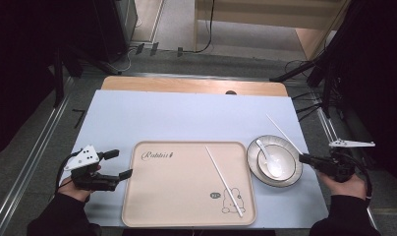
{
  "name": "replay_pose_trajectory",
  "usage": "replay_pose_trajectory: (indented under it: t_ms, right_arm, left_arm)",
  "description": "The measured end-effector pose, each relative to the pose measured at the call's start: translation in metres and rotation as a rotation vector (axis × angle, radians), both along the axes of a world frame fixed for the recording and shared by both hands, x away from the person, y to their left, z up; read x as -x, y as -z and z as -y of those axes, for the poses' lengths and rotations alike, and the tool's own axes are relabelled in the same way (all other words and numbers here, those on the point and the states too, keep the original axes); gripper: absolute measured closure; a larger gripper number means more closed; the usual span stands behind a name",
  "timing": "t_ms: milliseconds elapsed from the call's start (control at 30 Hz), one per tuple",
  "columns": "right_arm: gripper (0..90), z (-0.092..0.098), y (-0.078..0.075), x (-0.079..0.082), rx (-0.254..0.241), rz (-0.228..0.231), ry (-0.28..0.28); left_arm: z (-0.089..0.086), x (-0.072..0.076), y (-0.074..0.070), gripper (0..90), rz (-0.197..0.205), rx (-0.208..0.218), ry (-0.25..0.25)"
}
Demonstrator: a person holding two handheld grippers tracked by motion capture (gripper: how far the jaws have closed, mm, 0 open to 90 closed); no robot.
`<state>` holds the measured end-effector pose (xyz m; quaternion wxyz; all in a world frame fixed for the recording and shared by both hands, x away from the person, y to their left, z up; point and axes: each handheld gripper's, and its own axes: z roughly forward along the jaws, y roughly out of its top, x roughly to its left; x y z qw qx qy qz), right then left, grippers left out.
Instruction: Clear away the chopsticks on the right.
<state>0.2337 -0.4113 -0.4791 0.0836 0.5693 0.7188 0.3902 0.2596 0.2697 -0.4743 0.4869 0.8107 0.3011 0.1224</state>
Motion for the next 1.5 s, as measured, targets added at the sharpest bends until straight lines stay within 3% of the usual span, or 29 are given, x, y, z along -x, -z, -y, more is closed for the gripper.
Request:
replay_pose_trajectory:
  t_ms: [167, 300, 400, 567, 667, 933, 1000, 1067, 1200, 1500]
  right_arm:
    - [84.4, -0.01, -0.021, 0.008, 0.013, -0.002, 0.053]
    - [84.4, -0.026, -0.035, 0.014, -0.012, 0.005, 0.063]
    - [84.4, -0.045, -0.044, 0.02, 0.023, 0.014, 0.047]
    - [84.4, -0.077, -0.047, 0.027, 0.005, 0.009, 0.028]
    - [84.4, -0.099, -0.047, 0.03, 0.018, 0.009, 0.002]
    - [84.4, -0.144, -0.037, 0.038, 0.005, 0.014, -0.016]
    - [84.3, -0.158, -0.032, 0.041, 0.044, 0.028, -0.018]
    - [84.3, -0.168, -0.025, 0.045, 0.039, 0.033, -0.016]
    - [84.3, -0.18, -0.009, 0.049, 0.005, 0.018, -0.003]
    - [84.3, -0.197, 0.02, 0.063, 0.047, 0.028, 0.011]
  left_arm:
    - [-0.001, 0.0, 0.0, 14.9, -0.002, -0.003, -0.008]
    - [0.0, 0.0, 0.0, 14.9, -0.003, -0.004, -0.008]
    - [-0.001, 0.0, 0.0, 14.9, 0.0, -0.002, -0.015]
    - [-0.002, 0.0, -0.001, 14.9, -0.002, -0.003, -0.02]
    - [-0.001, 0.0, -0.001, 14.9, 0.0, 0.0, -0.015]
    - [-0.003, -0.001, 0.0, 14.9, -0.008, 0.004, -0.015]
    - [-0.004, -0.001, 0.001, 14.9, -0.01, 0.01, -0.018]
    - [-0.004, -0.001, 0.001, 14.9, -0.009, 0.007, -0.02]
    - [-0.002, -0.001, 0.0, 14.9, -0.008, 0.005, -0.017]
    - [-0.003, -0.001, 0.0, 14.9, -0.003, 0.005, -0.024]
